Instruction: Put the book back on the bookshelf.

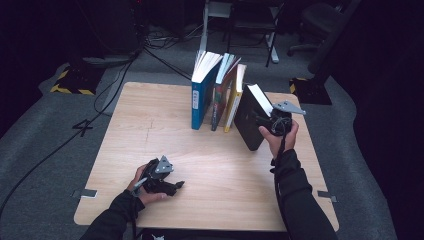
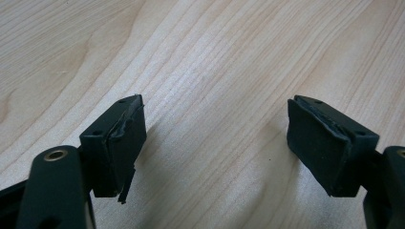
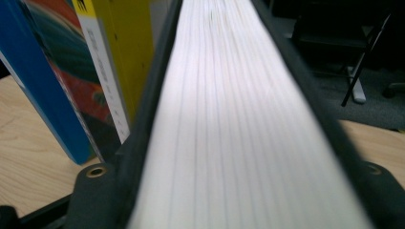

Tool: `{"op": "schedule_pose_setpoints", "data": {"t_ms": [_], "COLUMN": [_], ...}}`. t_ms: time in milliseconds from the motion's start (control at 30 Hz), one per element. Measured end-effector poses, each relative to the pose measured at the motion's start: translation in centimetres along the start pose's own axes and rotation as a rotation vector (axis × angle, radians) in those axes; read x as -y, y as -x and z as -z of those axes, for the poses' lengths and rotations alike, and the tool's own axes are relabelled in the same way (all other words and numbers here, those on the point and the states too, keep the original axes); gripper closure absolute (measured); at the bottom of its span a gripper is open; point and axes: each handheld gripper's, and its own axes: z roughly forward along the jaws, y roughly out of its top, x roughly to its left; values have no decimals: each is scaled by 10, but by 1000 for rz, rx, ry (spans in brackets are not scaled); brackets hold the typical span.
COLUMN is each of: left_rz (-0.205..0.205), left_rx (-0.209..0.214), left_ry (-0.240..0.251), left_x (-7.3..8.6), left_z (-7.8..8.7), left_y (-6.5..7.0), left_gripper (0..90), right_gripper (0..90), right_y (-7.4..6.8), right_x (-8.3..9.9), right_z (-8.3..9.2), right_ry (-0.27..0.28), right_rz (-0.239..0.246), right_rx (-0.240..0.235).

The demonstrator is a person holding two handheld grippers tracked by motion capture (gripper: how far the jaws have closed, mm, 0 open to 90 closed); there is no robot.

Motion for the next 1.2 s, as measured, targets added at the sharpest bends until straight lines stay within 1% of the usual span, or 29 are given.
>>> {"op": "schedule_pose_setpoints", "data": {"t_ms": [33,67,100,167,200,267,300,333,367,400,467,500,533,633,767,867,900,1000,1067,1200], "left_rz": [0,1,0,1,1,1,1,2,1,1,1,1,2,1,-3,1,0,-3,-5,-11], "left_rx": [0,0,0,0,0,0,0,-1,-1,-1,-1,0,-1,1,5,7,8,11,11,13], "left_ry": [0,1,1,1,0,1,0,0,0,0,0,0,0,0,-2,1,2,-1,1,1], "left_x": [0,0,0,0,0,0,0,0,0,0,0,0,0,0,0,0,0,0,0,0], "left_z": [0,0,0,0,0,0,0,0,0,0,0,0,0,0,0,0,0,0,0,0], "left_y": [0,0,0,0,0,0,0,0,0,0,0,0,0,0,0,0,0,1,1,1], "left_gripper": [216,216,216,216,216,216,216,216,216,216,216,216,216,215,214,214,214,214,214,216], "right_gripper": [350,369,370,410,413,418,418,427,457,468,498,512,519,533,540,542,542,542,542,542], "right_y": [1,3,5,6,6,6,7,7,7,6,4,3,3,0,-5,-10,-8,-7,-9,-10], "right_x": [2,8,14,20,22,25,27,29,32,33,33,33,32,28,24,19,15,10,5,-3], "right_z": [0,0,-1,0,-1,-2,-3,-5,-6,-7,-8,-7,-8,-10,-14,-15,-17,-20,-25,-34], "right_ry": [2,14,15,35,39,43,45,40,50,64,75,82,85,89,115,144,157,155,148,160], "right_rz": [-6,-22,-25,-29,-22,-23,-37,-43,-43,-41,-28,-15,-7,11,-16,-34,-57,-57,-44,-59], "right_rx": [-4,-21,-32,-52,-55,-61,-75,-77,-78,-80,-70,-53,-57,-43,2,57,57,56,68,86]}}
